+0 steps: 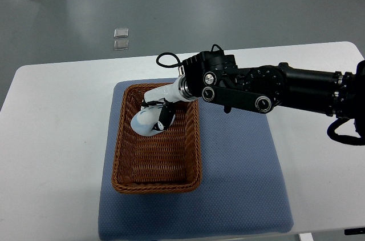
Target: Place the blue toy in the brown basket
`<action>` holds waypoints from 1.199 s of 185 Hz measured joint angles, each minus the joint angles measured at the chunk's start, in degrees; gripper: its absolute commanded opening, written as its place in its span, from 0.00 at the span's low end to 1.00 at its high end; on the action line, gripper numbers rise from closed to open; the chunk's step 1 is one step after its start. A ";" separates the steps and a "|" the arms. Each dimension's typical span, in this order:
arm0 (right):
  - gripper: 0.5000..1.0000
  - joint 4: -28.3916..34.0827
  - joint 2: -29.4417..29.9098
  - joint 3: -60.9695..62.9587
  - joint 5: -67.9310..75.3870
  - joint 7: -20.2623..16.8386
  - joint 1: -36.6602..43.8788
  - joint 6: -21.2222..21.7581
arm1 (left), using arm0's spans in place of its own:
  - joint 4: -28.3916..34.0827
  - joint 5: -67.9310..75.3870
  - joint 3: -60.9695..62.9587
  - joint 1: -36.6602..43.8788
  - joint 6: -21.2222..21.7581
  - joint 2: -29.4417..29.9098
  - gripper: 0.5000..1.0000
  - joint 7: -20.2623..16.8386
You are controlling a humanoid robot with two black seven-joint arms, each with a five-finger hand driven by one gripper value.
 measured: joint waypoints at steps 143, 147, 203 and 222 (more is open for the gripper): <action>0.72 1.79 -4.57 3.59 0.83 3.01 -0.36 -0.72 | 0.00 0.00 0.00 0.07 0.18 0.00 1.00 0.00; 0.72 2.07 -5.29 4.52 0.93 3.12 -0.24 -0.42 | 0.00 0.00 0.00 0.08 0.18 0.00 1.00 0.00; 0.72 3.02 -15.05 26.97 6.69 3.51 -5.13 3.45 | 0.00 0.00 0.00 0.15 0.18 0.00 1.00 0.00; 0.72 2.45 -15.18 38.43 10.25 3.56 -12.02 2.61 | -0.02 0.00 0.00 0.16 0.18 0.00 1.00 0.00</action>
